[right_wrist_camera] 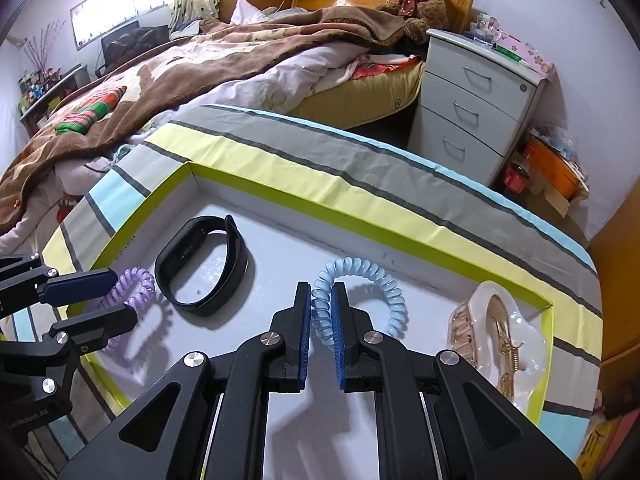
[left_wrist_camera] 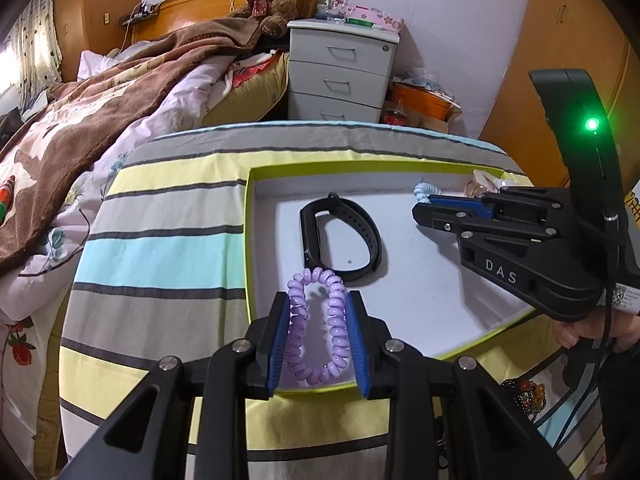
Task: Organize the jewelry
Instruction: 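Lower both ties into the green box and open both grippers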
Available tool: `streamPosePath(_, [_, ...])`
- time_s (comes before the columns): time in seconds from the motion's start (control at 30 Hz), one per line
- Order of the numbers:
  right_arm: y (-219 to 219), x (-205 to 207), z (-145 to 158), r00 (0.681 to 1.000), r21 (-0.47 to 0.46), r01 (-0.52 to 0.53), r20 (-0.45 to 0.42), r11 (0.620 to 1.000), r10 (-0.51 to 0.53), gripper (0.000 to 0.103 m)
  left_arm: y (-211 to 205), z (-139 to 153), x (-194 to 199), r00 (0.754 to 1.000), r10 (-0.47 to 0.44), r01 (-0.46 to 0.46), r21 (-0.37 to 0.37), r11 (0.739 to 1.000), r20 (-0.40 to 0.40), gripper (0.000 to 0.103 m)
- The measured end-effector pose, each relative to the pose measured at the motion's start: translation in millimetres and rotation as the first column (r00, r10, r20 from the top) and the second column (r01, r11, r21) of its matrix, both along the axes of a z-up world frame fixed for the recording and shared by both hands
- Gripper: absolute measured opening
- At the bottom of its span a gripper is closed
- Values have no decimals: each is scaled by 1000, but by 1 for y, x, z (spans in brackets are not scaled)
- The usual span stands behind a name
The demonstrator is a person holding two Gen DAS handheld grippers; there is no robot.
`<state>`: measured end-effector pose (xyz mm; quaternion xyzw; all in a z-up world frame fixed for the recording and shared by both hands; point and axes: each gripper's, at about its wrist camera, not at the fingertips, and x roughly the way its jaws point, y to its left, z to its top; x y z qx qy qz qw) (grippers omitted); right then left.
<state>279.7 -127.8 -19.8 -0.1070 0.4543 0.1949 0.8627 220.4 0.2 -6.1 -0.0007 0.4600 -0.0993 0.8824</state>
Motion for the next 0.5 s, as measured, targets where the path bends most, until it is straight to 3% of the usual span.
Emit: streamPosePath(0.5, [2, 6, -4, 1000, -1, 16, -24, 1000, -16, 10, -1, -2, 2, 1000, -2, 2, -9, 1000, -12, 36])
